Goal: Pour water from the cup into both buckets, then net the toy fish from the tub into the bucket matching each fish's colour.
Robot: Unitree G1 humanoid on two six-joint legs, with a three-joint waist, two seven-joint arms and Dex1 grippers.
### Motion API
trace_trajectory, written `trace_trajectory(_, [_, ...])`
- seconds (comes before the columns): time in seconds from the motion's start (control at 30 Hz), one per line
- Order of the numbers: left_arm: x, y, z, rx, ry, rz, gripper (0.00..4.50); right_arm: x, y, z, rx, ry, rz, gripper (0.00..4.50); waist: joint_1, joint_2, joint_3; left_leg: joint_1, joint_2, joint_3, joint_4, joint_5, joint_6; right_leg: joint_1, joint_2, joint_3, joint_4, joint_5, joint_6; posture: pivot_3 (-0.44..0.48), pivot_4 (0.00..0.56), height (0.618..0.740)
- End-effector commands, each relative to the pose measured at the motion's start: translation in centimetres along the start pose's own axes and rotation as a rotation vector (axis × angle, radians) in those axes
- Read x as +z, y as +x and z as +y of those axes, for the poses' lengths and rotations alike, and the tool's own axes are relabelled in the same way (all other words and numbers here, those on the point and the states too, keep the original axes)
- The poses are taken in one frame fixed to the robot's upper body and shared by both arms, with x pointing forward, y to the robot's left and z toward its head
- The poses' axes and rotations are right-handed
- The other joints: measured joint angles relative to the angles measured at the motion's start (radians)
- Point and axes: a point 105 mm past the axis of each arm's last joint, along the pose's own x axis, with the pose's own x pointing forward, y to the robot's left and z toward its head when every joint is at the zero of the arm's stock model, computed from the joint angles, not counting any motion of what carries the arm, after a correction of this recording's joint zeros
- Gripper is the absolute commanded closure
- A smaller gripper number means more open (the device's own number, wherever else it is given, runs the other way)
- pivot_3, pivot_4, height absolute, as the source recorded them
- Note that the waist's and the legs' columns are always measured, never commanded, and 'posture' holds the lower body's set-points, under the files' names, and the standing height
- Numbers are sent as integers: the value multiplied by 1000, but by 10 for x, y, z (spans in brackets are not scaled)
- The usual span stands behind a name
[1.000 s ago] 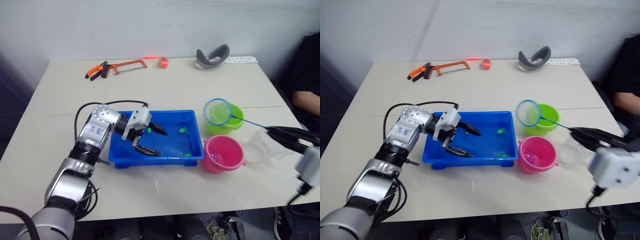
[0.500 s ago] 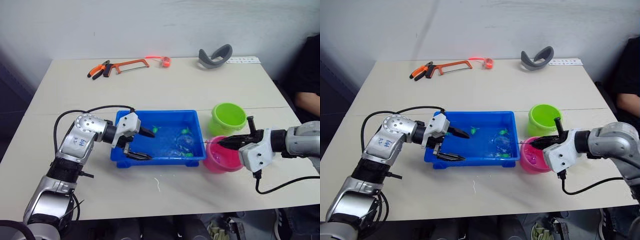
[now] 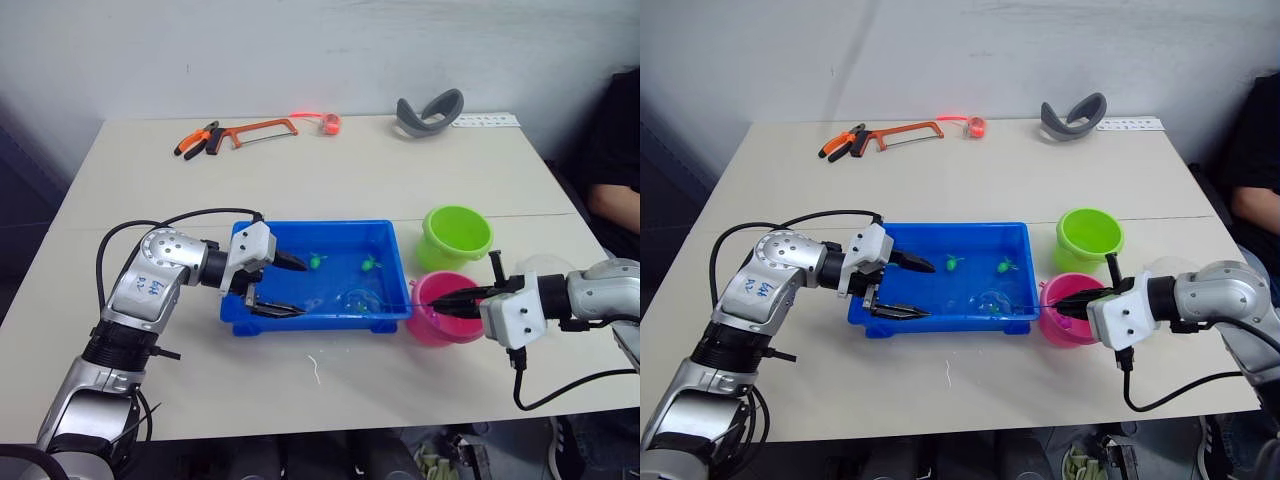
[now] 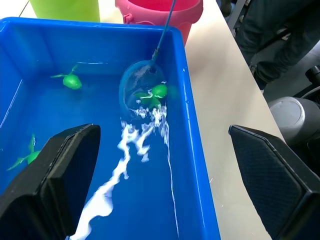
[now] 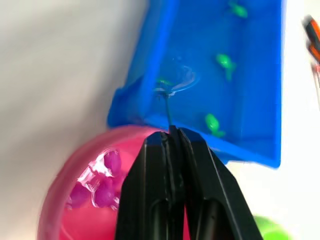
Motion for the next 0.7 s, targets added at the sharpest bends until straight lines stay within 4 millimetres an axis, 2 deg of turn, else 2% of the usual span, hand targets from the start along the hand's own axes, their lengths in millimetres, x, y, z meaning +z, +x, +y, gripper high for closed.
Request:
trace_trajectory(0.03, [11,0,1,-15,46,-26,31,12,-6,-13,-93,118,-35,4500,0,0,0,0,0,0,0,0,0,0,0,0,0,0,0,0,150,740])
trace_trajectory(0.23, [15,5,6,-36,62,-35,31,6,-10,-13,-175,333,-22,4500,1,0,0,0,-1,0,0,0,0,0,2,0,0,0,0,0,150,740])
trace_trajectory(0.4, [17,7,9,-41,70,-41,31,8,-13,-12,-233,464,-51,4500,1,0,0,-1,-1,0,-1,0,0,0,2,0,-1,0,0,0,150,740])
trace_trajectory(0.5, [22,9,11,-46,66,-73,31,16,-21,-17,-294,496,-71,4500,1,0,0,-1,-1,0,-1,0,0,0,2,0,-1,0,0,0,150,740])
trace_trajectory(0.57, [28,13,13,-54,65,-104,31,29,-35,-19,-347,518,-93,4500,2,0,0,-1,-2,0,-1,0,0,0,2,0,-1,0,0,0,150,740])
trace_trajectory(0.7, [32,21,13,-90,70,-128,31,46,-58,-13,-428,567,-99,4500,7,0,0,-2,-1,-2,-1,0,0,0,3,0,-2,0,0,0,150,740])
